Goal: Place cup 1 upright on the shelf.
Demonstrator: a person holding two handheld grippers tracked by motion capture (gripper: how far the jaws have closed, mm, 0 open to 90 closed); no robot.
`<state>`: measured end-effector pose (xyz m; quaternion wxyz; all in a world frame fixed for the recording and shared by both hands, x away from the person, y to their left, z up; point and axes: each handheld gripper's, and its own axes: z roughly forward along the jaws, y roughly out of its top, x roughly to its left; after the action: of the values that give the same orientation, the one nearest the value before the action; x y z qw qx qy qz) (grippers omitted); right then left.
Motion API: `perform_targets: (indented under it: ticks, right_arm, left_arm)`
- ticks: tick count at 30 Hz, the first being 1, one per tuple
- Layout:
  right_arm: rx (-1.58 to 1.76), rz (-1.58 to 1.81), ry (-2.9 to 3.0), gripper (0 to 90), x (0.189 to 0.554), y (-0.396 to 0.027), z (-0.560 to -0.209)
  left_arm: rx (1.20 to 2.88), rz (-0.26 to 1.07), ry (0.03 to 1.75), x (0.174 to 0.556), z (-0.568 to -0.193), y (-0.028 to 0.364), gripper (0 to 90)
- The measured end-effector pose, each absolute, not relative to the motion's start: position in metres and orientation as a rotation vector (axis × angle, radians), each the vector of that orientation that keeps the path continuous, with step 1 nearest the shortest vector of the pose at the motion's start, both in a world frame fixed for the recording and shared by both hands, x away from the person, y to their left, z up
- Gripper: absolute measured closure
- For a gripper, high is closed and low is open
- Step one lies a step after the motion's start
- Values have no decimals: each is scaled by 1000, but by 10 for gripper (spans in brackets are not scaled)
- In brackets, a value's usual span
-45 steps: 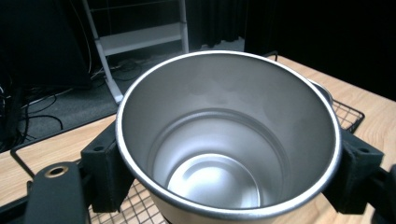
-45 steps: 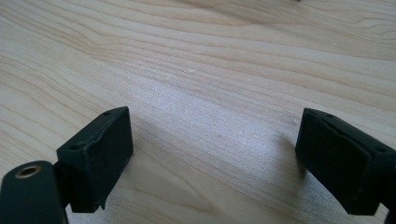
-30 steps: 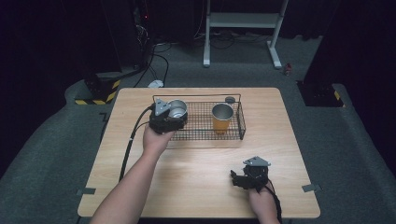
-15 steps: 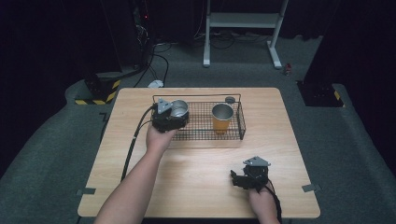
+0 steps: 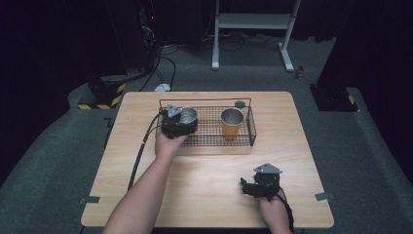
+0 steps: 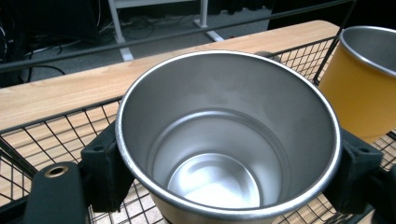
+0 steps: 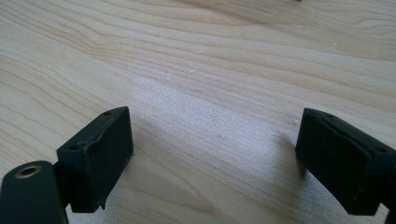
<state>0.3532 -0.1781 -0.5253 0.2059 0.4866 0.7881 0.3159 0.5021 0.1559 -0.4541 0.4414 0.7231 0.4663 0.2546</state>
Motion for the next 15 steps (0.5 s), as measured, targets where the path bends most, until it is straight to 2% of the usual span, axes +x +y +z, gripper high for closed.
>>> perform_targets:
  ticks: [15]
  right_arm:
    - [1356, 881, 2196, 108, 353, -178, -525]
  left_arm:
    - [1846, 642, 1206, 506, -465, 150, 188]
